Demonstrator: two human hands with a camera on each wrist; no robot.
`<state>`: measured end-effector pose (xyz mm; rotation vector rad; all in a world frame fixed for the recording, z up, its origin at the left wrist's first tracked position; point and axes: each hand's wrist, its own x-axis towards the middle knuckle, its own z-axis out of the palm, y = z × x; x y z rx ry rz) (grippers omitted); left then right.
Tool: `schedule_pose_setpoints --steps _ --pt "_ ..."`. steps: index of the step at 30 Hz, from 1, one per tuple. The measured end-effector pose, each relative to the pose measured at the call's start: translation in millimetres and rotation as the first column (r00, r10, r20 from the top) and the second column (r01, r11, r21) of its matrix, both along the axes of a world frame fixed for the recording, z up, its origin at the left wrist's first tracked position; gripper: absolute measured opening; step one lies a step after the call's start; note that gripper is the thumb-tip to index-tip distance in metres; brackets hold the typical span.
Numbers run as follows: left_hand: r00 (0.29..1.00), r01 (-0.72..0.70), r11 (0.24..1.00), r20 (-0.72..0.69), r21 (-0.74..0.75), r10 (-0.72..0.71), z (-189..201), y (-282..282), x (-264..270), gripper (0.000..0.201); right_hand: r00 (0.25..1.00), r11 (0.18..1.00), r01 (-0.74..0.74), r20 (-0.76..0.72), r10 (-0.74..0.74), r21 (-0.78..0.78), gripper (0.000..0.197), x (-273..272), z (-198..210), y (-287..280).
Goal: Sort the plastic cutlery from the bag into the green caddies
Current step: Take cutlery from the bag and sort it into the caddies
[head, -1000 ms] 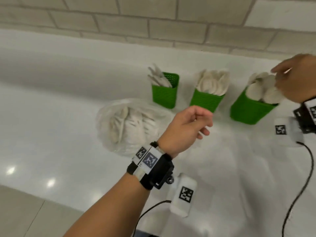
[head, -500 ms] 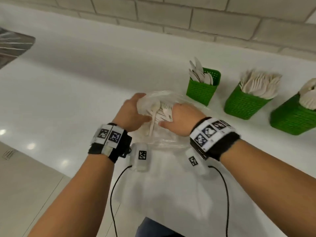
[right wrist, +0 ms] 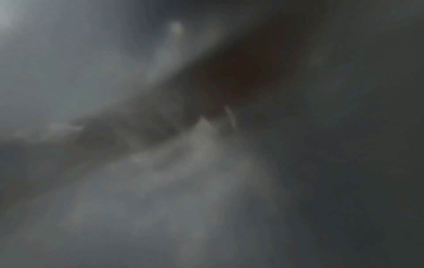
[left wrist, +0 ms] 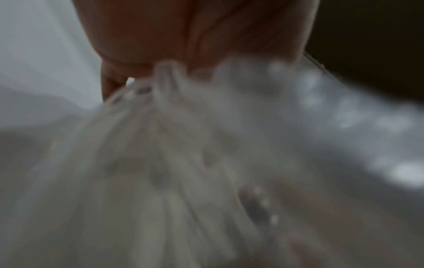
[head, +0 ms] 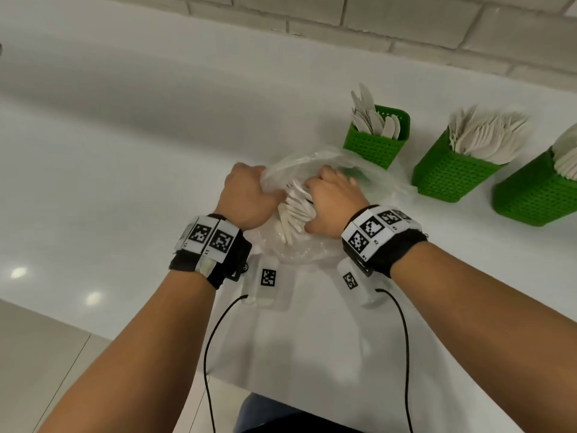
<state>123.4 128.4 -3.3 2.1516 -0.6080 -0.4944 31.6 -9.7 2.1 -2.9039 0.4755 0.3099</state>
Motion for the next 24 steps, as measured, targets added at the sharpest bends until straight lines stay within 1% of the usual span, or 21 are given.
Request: schedule_pose_setpoints --steps 2,5,6,7,9,10,13,17,19,20,22,24 --pt "0.999 0.000 1.000 0.039 0.029 -0.001 -0.9 -4.6 5.1 0.026 0.999 1.000 0.026 -0.031 -0.025 0.013 0.056 4.3 3.3 -3.1" --pt "0.998 0.008 0.997 0.056 0.080 -0.013 0.2 -9.7 8.8 0.021 0.999 0.998 -0.043 -0.013 0.042 -0.052 0.048 6.5 -0.2 1.5" --pt "0.998 0.008 0.997 0.066 0.082 -0.013 -0.2 -10.7 10.1 0.017 0.998 0.998 -0.060 0.008 0.061 -0.031 0.047 6.6 -3.0 4.3" --pt "0.998 0.007 0.997 0.067 0.071 -0.011 0.6 -11.0 10.9 0.016 0.998 0.999 -0.039 0.040 0.038 0.030 0.048 7.3 -6.4 5.3" --pt "0.999 0.013 1.000 0.038 0.016 -0.014 0.1 -10.8 12.1 0.020 0.995 0.985 0.047 0.077 -0.060 0.165 0.052 11.0 -10.9 2.3" --pt "1.000 0.016 1.000 0.025 -0.008 -0.015 -1.0 -11.0 12.5 0.023 0.994 0.979 0.063 0.070 -0.078 0.193 0.051 12.8 -12.2 0.7" --pt "1.000 -0.004 0.999 0.002 -0.032 0.004 -3.7 -12.2 12.6 0.024 0.998 0.979 0.053 0.016 -0.058 0.196 0.029 12.5 -14.6 -0.2" --pt "0.994 -0.107 0.992 0.017 -0.065 0.108 -8.0 -4.4 20.7 0.016 1.000 0.971 0.000 0.000 0.000 0.241 0.017 3.2 -7.2 -1.5" --pt "0.989 -0.149 0.987 0.014 -0.052 0.150 -9.4 0.9 24.1 0.009 0.999 0.957 -0.039 -0.012 0.044 0.286 0.017 -3.0 3.3 -6.6" --pt "0.989 -0.149 0.988 0.011 -0.048 0.150 -8.7 2.2 23.1 0.005 0.999 0.944 -0.049 -0.005 0.053 0.325 0.020 -6.1 8.9 -7.4" --pt "0.996 -0.088 0.995 -0.003 -0.043 0.088 -4.3 0.2 15.8 0.007 0.999 0.919 -0.044 0.025 0.037 0.392 0.024 -10.9 16.6 -3.3" --pt "0.999 -0.004 0.997 -0.040 -0.078 0.001 0.8 -5.1 5.5 0.008 0.999 0.927 -0.021 0.035 0.008 0.376 0.020 -10.8 14.5 2.1"
